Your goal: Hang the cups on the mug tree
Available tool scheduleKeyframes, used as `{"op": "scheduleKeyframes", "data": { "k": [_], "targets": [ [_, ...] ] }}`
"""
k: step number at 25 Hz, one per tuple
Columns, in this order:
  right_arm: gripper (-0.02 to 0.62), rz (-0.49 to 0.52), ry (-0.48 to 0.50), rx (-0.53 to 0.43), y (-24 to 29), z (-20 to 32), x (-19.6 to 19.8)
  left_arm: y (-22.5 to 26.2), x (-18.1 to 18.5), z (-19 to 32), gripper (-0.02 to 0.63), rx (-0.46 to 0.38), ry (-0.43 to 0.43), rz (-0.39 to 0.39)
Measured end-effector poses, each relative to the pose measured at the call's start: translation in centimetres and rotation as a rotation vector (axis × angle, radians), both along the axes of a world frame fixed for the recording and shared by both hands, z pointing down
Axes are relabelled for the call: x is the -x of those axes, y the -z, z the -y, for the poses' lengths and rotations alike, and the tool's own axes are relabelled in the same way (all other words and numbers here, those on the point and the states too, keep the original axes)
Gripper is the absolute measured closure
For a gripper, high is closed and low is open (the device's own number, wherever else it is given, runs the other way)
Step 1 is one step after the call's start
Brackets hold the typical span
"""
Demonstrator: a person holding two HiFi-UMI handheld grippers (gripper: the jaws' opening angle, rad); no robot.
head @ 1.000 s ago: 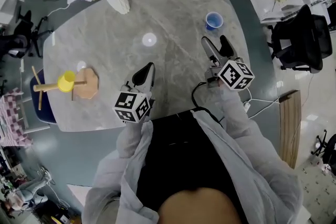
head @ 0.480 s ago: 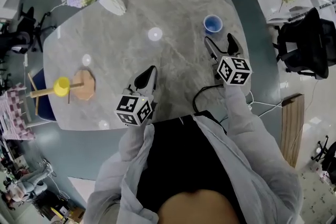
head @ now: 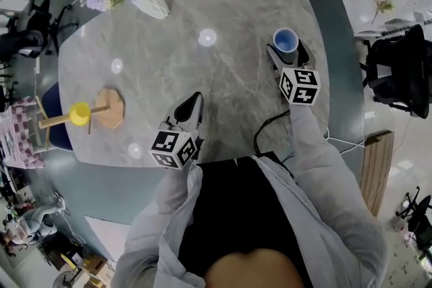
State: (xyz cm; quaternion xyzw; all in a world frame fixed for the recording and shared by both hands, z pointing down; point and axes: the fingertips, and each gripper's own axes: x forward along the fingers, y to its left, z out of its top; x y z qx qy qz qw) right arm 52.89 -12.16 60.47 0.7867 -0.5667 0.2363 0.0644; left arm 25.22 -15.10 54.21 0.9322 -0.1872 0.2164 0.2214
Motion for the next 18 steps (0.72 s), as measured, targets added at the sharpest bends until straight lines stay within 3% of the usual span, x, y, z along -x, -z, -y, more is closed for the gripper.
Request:
{"op": "scheduleKeyframes", "data": {
  "k": [6, 18],
  "targets": [
    [0.273, -0.033, -0.011, 0.008, -0.2, 0.7, -0.4, -0.6, 0.8, 0.8, 0.603, 0.008, 0.032, 0.004],
    [0.281, -0.049, 0.017, -0.028, 1.5, 0.4, 0.4, -0.6, 1.2, 0.5, 0.603, -0.008, 0.062, -0.026]
  ]
}}
